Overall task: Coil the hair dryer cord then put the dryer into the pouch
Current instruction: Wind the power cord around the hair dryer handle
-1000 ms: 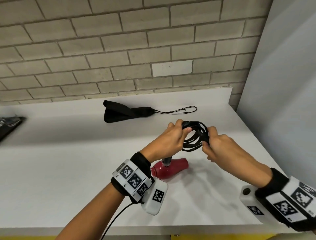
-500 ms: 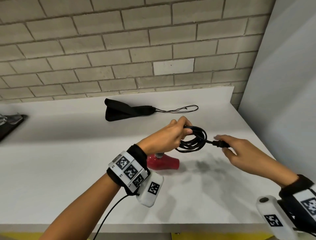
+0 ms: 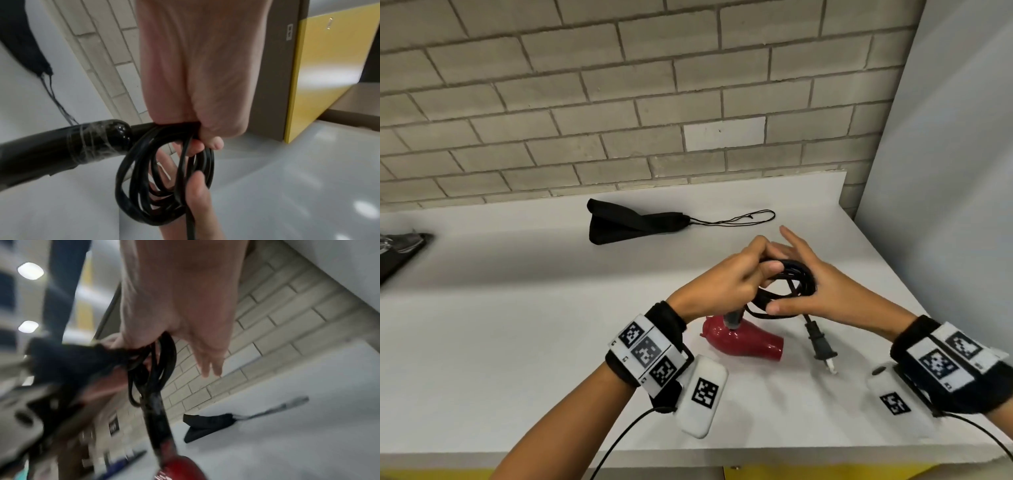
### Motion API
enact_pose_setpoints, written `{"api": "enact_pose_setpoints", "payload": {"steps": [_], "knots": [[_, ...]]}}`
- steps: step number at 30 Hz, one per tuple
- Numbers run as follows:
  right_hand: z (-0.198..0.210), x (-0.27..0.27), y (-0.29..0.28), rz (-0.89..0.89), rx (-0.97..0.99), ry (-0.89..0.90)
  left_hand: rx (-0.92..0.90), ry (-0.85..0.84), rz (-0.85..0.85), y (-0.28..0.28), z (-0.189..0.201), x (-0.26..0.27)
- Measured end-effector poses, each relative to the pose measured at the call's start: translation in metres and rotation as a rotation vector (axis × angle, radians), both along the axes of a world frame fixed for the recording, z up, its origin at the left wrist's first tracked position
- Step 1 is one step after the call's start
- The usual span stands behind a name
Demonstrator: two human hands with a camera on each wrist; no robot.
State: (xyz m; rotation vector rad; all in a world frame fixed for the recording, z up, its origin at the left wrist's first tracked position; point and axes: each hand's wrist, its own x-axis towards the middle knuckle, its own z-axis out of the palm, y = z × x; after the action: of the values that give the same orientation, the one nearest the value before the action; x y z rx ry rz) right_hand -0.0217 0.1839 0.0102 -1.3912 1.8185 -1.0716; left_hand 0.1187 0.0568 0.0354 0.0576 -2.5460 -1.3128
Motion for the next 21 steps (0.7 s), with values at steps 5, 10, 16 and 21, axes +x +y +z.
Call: {"api": "enact_pose_setpoints", "payload": {"steps": [5, 10, 16, 21], "knots": [[0.002, 0.005, 0.002, 0.162, -0.007, -0.311, 0.209, -0.002, -0.035, 0.003, -0.005, -0.001], [-0.008, 0.009, -0.001, 0.077, -0.034, -0.445, 0.399, 0.0, -0.032, 0.002, -0.014, -0.001], [-0.019, 0.018, -0.006, -0.066, -0.139, -0.461, -0.159, -0.047, 0.101, 0.007, -0.011, -0.012], [-0.011, -0.001, -0.001, 0.084, -0.187, -0.031, -0.119, -0.119, 0.164, 0.015, -0.016, 0.022]]}}
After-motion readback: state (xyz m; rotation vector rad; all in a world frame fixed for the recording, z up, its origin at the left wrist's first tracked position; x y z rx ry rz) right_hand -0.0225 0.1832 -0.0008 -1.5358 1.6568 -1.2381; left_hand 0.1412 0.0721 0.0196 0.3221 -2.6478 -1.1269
